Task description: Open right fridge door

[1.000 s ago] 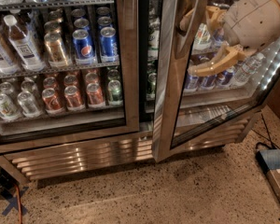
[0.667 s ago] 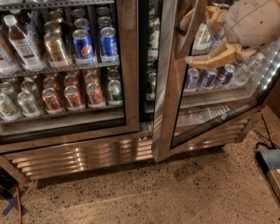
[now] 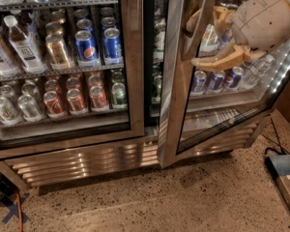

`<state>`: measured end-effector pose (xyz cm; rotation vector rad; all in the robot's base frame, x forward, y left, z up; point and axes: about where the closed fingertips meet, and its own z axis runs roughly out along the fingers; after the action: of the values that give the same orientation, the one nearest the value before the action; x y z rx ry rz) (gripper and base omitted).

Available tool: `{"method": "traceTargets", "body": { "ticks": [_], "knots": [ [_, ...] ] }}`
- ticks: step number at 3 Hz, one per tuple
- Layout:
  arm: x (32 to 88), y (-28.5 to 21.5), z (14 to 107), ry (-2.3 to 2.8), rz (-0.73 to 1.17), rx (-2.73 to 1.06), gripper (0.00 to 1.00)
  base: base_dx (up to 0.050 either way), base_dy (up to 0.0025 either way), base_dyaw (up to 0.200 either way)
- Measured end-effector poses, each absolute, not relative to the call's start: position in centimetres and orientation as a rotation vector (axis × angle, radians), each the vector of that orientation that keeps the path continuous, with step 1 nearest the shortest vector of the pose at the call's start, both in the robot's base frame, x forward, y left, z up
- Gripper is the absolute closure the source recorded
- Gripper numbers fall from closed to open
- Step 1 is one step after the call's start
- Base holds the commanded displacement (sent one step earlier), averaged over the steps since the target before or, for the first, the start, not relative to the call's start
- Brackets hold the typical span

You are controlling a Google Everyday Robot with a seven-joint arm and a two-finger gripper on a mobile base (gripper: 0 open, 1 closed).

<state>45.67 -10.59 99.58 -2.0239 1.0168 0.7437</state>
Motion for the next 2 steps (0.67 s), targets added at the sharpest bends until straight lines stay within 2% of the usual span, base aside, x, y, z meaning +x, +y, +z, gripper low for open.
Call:
{"method": "traceTargets", "body": {
  "ticks": [2],
  "knots": [
    [45.68, -10.59, 99.58, 1.017, 0.744, -2.024, 1.00, 0.000, 0.00000, 0.000]
  ]
}}
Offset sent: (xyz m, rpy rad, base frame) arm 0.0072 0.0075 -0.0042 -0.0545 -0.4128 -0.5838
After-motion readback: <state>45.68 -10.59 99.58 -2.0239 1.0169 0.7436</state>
